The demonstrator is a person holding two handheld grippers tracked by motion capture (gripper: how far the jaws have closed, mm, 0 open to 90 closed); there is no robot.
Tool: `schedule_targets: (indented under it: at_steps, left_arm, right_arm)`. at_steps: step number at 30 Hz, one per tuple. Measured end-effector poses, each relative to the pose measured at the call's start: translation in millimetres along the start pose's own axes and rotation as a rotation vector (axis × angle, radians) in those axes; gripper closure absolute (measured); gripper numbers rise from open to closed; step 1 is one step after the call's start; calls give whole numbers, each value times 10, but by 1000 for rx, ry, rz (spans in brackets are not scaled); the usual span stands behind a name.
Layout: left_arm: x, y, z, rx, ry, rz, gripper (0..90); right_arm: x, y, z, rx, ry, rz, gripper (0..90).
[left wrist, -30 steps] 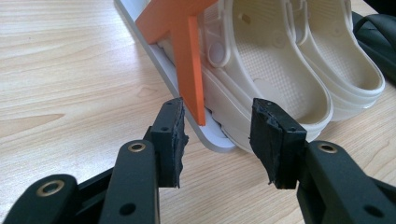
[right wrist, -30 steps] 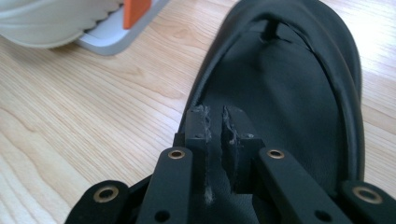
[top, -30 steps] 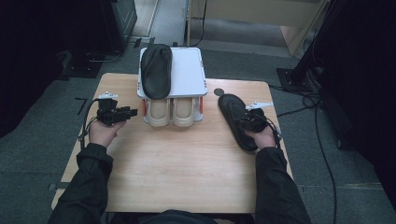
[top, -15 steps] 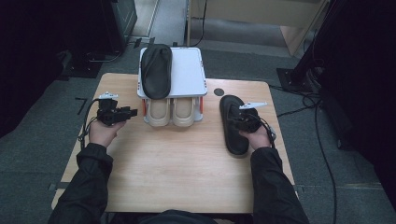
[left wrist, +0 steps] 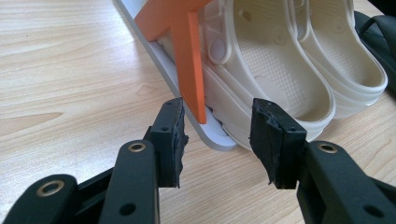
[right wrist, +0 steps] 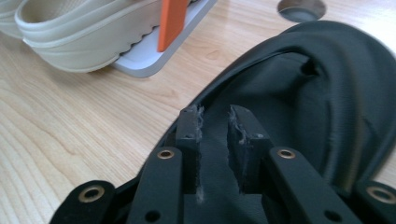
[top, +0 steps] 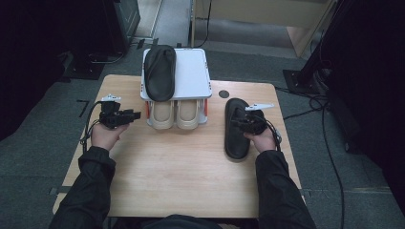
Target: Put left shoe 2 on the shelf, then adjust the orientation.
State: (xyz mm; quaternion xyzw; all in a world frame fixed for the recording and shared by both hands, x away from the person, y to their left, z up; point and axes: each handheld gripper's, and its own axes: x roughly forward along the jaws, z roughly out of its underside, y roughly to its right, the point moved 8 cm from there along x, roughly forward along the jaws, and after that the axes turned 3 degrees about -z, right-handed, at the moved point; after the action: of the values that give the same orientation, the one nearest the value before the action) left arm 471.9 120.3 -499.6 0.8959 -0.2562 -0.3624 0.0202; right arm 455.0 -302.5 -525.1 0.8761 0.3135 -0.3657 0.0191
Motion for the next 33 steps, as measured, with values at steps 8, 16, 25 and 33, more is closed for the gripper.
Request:
schedule_targets:
  at_steps: [8,16,25,33]
  left_arm:
    - [14,0,11,0,-8,4,550]
    - [28,22,19,11,-16,7,550]
    - [35,30,23,14,-19,8,549]
    - [47,37,24,17,-18,8,548]
  right_arm:
    - [-162,174,-43,22,59,42,684]
    - [-267,387,1,51,92,77,621]
    - [-138,491,115,84,58,69,572]
    - [-28,507,178,106,36,60,571]
